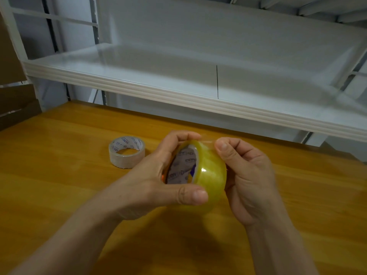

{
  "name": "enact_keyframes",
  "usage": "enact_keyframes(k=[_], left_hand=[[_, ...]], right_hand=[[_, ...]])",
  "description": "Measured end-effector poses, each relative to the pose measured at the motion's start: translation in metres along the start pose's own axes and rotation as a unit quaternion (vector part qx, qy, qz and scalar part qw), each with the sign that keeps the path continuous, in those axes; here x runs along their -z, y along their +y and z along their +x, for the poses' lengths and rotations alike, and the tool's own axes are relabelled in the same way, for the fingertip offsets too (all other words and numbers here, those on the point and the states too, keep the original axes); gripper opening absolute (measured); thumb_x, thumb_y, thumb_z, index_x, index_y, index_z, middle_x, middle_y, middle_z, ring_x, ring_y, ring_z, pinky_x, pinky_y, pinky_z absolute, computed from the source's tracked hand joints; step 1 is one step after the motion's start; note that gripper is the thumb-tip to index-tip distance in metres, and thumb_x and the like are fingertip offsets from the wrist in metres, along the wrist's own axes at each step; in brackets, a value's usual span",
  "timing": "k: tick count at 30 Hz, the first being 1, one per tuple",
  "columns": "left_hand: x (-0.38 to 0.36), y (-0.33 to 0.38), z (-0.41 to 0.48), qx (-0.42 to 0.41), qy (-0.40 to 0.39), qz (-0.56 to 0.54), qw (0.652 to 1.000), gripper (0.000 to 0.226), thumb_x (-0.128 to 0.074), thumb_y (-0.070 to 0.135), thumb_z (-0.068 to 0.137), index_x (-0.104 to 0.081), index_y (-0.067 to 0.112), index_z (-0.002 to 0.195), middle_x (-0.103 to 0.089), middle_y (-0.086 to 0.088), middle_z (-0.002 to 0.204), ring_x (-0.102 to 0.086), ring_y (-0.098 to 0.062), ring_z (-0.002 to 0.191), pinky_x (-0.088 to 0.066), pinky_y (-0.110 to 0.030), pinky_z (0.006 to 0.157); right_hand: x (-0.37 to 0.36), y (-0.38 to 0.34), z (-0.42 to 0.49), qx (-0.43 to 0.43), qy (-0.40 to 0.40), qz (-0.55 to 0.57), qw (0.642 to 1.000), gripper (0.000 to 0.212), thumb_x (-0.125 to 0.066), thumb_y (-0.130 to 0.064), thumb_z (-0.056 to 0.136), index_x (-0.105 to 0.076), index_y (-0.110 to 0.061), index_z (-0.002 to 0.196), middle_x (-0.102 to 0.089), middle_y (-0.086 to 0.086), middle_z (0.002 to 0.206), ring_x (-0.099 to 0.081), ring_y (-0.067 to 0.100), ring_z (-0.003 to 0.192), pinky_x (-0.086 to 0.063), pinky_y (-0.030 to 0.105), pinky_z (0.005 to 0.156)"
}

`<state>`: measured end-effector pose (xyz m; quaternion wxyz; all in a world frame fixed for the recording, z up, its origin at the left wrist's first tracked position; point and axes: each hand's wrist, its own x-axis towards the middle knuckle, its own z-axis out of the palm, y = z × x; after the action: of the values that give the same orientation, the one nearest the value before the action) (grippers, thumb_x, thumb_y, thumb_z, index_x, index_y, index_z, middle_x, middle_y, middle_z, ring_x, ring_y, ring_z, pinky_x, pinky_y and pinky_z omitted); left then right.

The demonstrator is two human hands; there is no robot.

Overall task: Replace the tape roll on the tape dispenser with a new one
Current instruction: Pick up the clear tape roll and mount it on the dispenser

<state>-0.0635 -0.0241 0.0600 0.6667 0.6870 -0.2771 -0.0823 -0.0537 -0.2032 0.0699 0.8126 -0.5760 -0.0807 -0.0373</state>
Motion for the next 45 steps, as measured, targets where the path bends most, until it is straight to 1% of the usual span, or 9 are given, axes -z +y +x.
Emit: enact_keyframes(k=[4,15,22,25,29,32,35,40,45], left_hand=[[-0.004,0.0,-0.002,-0.013,0.032,0.05,0.998,0.085,-0.087,0.023,0.062,-0.042,0.031,0.133,-0.06,0.016,0.117,-0.065,-0.013,0.113,-0.058,-0.026,0.081],[0.014,0.008,-0.005,-0.014,0.082,0.225,0.971,0.079,-0.084,0.05,0.057,-0.047,0.051,0.127,-0.043,0.016,0.133,-0.053,-0.007,0.123,-0.052,-0.043,0.098],[0.02,0.007,-0.005,0.005,0.111,0.195,0.974,0.074,-0.084,0.049,0.053,-0.053,0.05,0.12,-0.045,0.011,0.13,-0.057,-0.014,0.119,-0.054,-0.048,0.094],[0.021,0.005,-0.004,0.01,0.11,0.167,0.98,0.075,-0.085,0.047,0.054,-0.053,0.048,0.122,-0.046,0.005,0.131,-0.058,-0.021,0.118,-0.056,-0.051,0.09],[0.027,0.005,-0.005,0.019,0.13,0.161,0.978,0.075,-0.083,0.049,0.052,-0.053,0.049,0.12,-0.048,0.005,0.127,-0.059,-0.019,0.112,-0.059,-0.04,0.078],[0.038,0.01,-0.009,0.028,0.183,0.171,0.968,0.072,-0.083,0.055,0.052,-0.052,0.052,0.117,-0.047,0.011,0.125,-0.057,-0.01,0.106,-0.052,-0.024,0.065],[0.047,0.014,-0.011,0.044,0.264,0.209,0.941,0.072,-0.084,0.049,0.053,-0.052,0.048,0.118,-0.045,0.003,0.128,-0.056,-0.018,0.103,-0.054,-0.024,0.058],[0.04,0.013,-0.009,0.054,0.294,0.291,0.909,0.068,-0.086,0.033,0.064,-0.051,0.044,0.121,-0.034,0.007,0.12,-0.042,0.009,0.089,-0.051,-0.035,0.089],[0.036,0.003,-0.004,0.078,0.258,0.323,0.907,0.068,-0.085,0.045,0.062,-0.045,0.055,0.116,-0.034,0.01,0.125,-0.046,-0.019,0.122,-0.047,-0.045,0.101]], right_hand=[[0.002,0.0,0.001,-0.025,-0.01,0.009,1.0,0.019,-0.076,-0.025,0.066,-0.071,-0.011,0.078,-0.068,0.01,0.079,-0.062,0.025,0.072,-0.055,0.036,0.06],[0.003,0.014,0.004,-0.013,-0.053,-0.005,0.999,0.014,-0.067,-0.018,0.077,-0.075,-0.011,0.087,-0.073,0.01,0.09,-0.068,0.024,0.08,-0.058,0.036,0.059],[0.002,0.02,0.004,-0.008,-0.076,-0.052,0.996,0.026,-0.062,-0.014,0.083,-0.077,-0.019,0.105,-0.077,0.01,0.097,-0.069,0.024,0.085,-0.06,0.039,0.068],[0.0,0.02,0.004,-0.006,-0.077,-0.055,0.996,0.033,-0.064,-0.014,0.081,-0.073,-0.019,0.113,-0.072,0.018,0.097,-0.068,0.025,0.085,-0.061,0.04,0.068],[0.003,0.019,0.006,-0.014,-0.073,-0.043,0.996,0.038,-0.061,-0.004,0.089,-0.067,-0.02,0.123,-0.073,0.007,0.09,-0.069,0.019,0.075,-0.061,0.031,0.062],[0.007,0.018,0.007,-0.015,-0.04,-0.051,0.998,0.034,-0.061,-0.001,0.09,-0.067,-0.018,0.119,-0.075,0.01,0.091,-0.07,0.019,0.073,-0.06,0.029,0.061],[0.011,0.019,0.009,-0.015,0.008,-0.085,0.996,0.028,-0.06,0.001,0.093,-0.069,-0.017,0.111,-0.075,0.007,0.088,-0.069,0.017,0.072,-0.058,0.026,0.059],[0.009,0.02,0.008,-0.024,0.015,-0.115,0.993,0.024,-0.061,0.001,0.092,-0.069,-0.017,0.107,-0.075,0.009,0.086,-0.068,0.014,0.067,-0.058,0.025,0.059],[0.008,0.026,0.009,-0.027,0.017,-0.159,0.987,0.021,-0.062,-0.001,0.092,-0.069,-0.019,0.102,-0.075,0.007,0.084,-0.069,0.013,0.066,-0.058,0.024,0.06]])
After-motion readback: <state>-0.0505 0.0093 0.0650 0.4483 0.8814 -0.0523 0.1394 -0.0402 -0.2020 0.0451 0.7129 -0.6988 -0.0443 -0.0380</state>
